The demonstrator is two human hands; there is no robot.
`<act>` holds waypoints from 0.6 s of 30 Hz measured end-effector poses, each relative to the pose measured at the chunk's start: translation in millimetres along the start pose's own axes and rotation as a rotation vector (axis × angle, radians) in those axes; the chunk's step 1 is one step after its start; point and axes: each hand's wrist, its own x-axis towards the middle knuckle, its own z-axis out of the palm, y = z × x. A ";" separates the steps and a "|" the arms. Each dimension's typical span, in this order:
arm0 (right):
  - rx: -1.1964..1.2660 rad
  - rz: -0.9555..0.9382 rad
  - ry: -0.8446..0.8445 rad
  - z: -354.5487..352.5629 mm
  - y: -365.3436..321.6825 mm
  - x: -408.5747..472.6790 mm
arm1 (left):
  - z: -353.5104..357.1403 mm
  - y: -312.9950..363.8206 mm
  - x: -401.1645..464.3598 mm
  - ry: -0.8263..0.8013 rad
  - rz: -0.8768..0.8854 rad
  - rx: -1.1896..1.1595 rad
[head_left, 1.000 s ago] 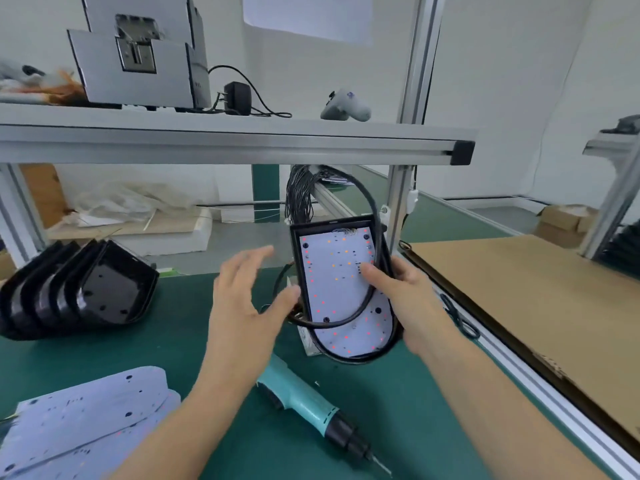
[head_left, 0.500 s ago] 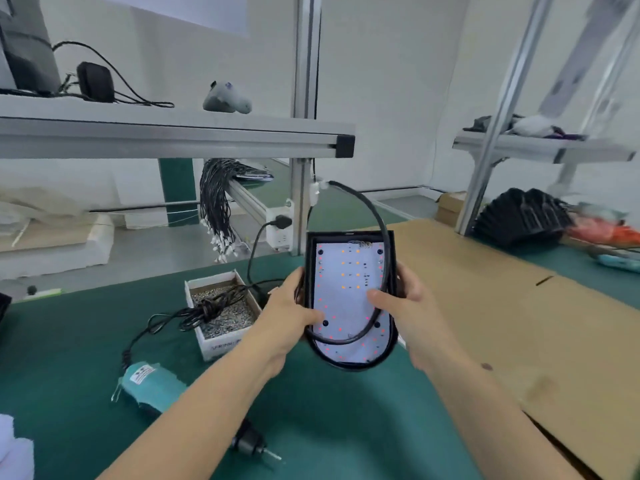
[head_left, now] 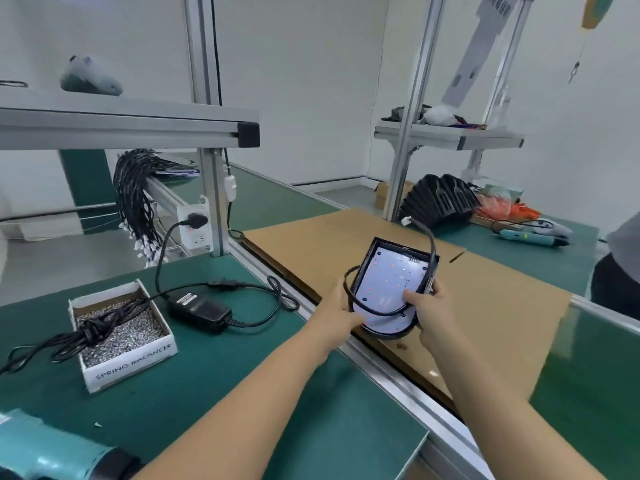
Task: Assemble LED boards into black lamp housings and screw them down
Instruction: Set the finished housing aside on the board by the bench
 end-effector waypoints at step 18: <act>-1.352 -0.098 0.066 10.7 31.0 20.9 | 43.1 -23.1 15.2 -0.242 0.105 1.120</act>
